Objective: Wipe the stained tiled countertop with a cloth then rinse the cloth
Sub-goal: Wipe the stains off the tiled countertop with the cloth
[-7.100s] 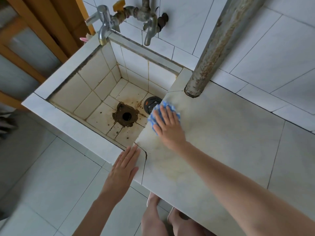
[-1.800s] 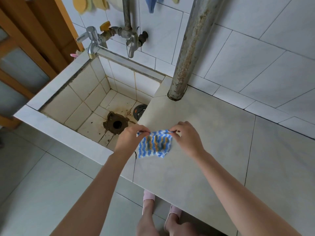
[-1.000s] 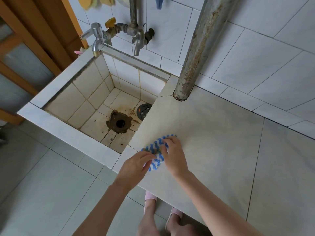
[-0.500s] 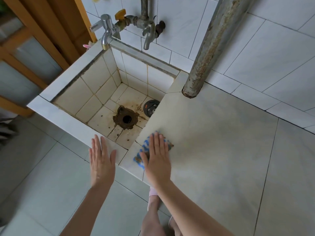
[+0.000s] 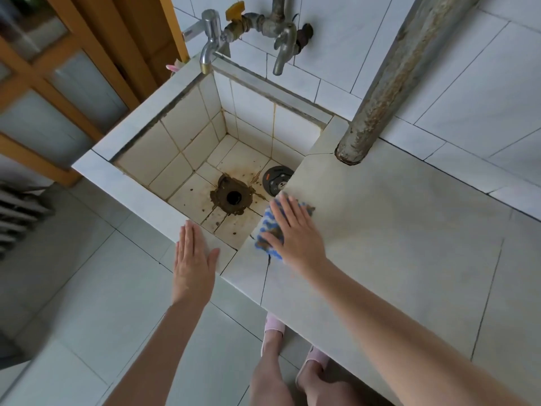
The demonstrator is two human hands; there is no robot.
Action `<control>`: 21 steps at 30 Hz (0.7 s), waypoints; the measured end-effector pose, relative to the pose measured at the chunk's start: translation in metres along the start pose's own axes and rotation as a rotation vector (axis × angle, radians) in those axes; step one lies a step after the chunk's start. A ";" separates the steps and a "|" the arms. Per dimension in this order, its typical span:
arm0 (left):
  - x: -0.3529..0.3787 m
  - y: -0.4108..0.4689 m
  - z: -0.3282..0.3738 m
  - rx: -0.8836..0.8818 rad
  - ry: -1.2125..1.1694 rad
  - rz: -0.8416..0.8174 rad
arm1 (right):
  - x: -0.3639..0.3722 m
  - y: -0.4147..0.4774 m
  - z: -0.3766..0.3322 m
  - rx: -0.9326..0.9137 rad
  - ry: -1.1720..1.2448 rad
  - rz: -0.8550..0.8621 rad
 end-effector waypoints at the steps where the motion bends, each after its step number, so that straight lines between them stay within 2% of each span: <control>1: 0.000 0.000 -0.001 0.003 -0.006 0.002 | -0.002 0.011 0.010 0.035 -0.013 -0.022; 3: 0.002 0.001 -0.002 0.010 -0.007 0.008 | -0.002 0.023 0.017 0.095 0.009 -0.074; 6: 0.002 0.001 -0.003 0.016 -0.019 0.030 | 0.001 0.015 -0.012 0.111 0.061 -0.082; 14: 0.002 0.001 -0.004 0.004 -0.004 0.031 | -0.001 -0.067 -0.090 -0.204 0.044 0.017; 18: 0.003 0.000 -0.002 0.000 0.004 0.032 | 0.003 -0.077 -0.081 -0.318 0.033 0.105; 21: 0.000 0.000 0.001 0.011 -0.006 0.031 | 0.005 -0.053 -0.044 -0.239 0.080 0.118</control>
Point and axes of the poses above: each hand's wrist, its own y-axis towards the middle knuckle, its own x-axis out of the palm, z = x × y, the point moved 5 cm from there along y, towards the middle knuckle, and after that the axes turned 12 degrees about -y, right-handed, at the moved point
